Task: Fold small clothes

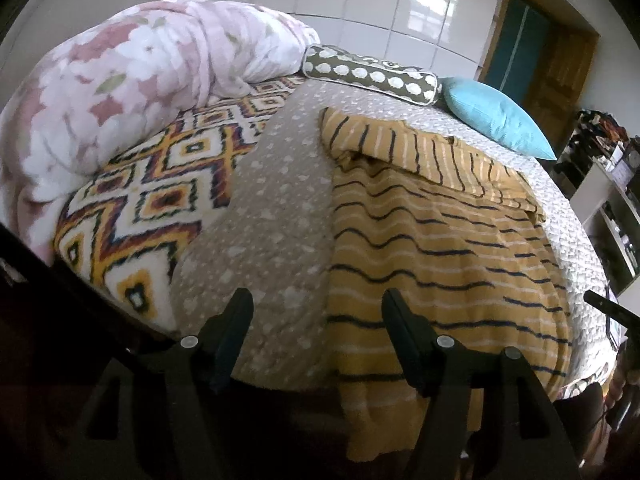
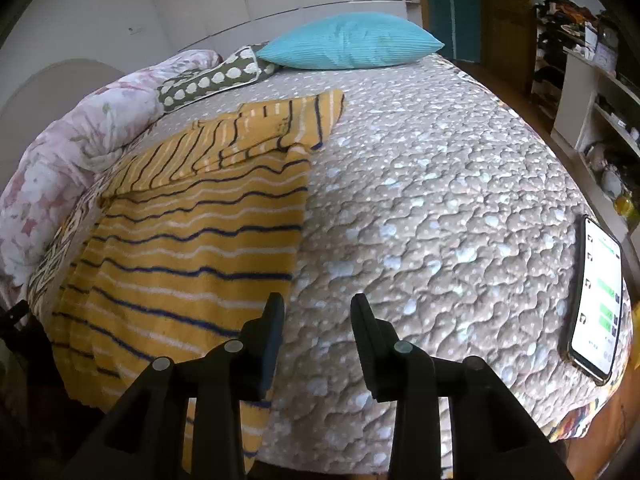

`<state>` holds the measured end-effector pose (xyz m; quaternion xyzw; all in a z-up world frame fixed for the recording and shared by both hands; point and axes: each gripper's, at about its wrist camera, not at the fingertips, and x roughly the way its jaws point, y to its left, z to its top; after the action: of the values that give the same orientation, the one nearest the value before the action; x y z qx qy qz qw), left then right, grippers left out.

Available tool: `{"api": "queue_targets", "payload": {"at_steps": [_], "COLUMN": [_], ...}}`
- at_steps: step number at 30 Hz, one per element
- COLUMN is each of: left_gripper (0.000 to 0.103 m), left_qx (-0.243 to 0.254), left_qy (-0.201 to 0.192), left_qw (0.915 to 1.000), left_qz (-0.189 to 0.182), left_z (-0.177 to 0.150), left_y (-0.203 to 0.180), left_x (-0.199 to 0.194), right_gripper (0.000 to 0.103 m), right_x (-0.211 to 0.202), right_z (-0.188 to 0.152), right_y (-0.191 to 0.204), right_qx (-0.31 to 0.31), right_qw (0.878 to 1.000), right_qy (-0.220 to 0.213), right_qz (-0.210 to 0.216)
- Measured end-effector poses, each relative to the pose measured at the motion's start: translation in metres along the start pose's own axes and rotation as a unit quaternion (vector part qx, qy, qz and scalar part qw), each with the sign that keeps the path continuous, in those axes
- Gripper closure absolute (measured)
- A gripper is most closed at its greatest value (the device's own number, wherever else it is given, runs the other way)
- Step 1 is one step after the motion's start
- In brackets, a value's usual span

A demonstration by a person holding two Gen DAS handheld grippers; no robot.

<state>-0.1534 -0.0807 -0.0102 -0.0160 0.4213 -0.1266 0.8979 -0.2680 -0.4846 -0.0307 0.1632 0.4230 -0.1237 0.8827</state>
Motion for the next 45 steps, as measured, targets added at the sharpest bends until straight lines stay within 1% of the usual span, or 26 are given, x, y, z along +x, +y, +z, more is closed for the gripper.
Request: {"api": "queue_targets", "payload": {"at_steps": [6, 9, 14, 17, 19, 22, 26, 32, 35, 37, 38, 42, 45], "left_gripper": [0.034, 0.033, 0.033, 0.033, 0.033, 0.033, 0.032, 0.029, 0.029, 0.029, 0.029, 0.029, 0.029], "left_qx": [0.003, 0.003, 0.009, 0.004, -0.003, -0.015, -0.025, -0.066, -0.090, -0.096, -0.096, -0.082, -0.086], "left_qy": [0.006, 0.013, 0.015, 0.020, 0.024, 0.028, 0.030, 0.035, 0.039, 0.038, 0.035, 0.028, 0.039], "left_qw": [1.0000, 0.9999, 0.9998, 0.9997, 0.9996, 0.9994, 0.9989, 0.9962, 0.9938, 0.9930, 0.9928, 0.9923, 0.9918], "left_qz": [0.001, 0.000, 0.010, 0.013, 0.012, 0.013, 0.027, 0.045, 0.053, 0.057, 0.063, 0.089, 0.086], "left_z": [0.012, 0.019, 0.032, 0.042, 0.048, 0.058, 0.072, 0.099, 0.114, 0.123, 0.127, 0.142, 0.149], "left_y": [-0.009, -0.013, -0.020, -0.021, -0.018, -0.011, 0.002, 0.031, 0.046, 0.052, 0.055, 0.065, 0.077], "left_x": [0.017, 0.029, 0.051, 0.066, 0.075, 0.088, 0.110, 0.147, 0.165, 0.173, 0.177, 0.193, 0.206], "right_gripper": [0.059, 0.058, 0.058, 0.058, 0.055, 0.055, 0.055, 0.054, 0.047, 0.042, 0.040, 0.026, 0.020], "right_x": [0.016, 0.024, 0.042, 0.052, 0.060, 0.074, 0.091, 0.118, 0.127, 0.132, 0.135, 0.150, 0.159], "right_z": [0.011, 0.014, 0.039, 0.056, 0.069, 0.088, 0.107, 0.128, 0.138, 0.144, 0.148, 0.164, 0.174], "right_y": [-0.003, -0.006, -0.020, -0.028, -0.036, -0.053, -0.070, -0.091, -0.097, -0.100, -0.102, -0.116, -0.125], "right_qx": [-0.003, 0.002, 0.005, 0.007, 0.009, 0.018, 0.019, 0.025, 0.023, 0.022, 0.022, 0.036, 0.052], "right_qw": [1.000, 1.000, 0.999, 0.998, 0.997, 0.994, 0.991, 0.989, 0.989, 0.988, 0.987, 0.986, 0.985], "right_qy": [0.002, 0.004, -0.006, -0.013, -0.018, -0.021, -0.023, -0.011, -0.013, -0.016, -0.016, -0.014, -0.014], "right_qz": [-0.020, -0.025, -0.047, -0.061, -0.077, -0.102, -0.133, -0.146, -0.149, -0.152, -0.157, -0.162, -0.163]}}
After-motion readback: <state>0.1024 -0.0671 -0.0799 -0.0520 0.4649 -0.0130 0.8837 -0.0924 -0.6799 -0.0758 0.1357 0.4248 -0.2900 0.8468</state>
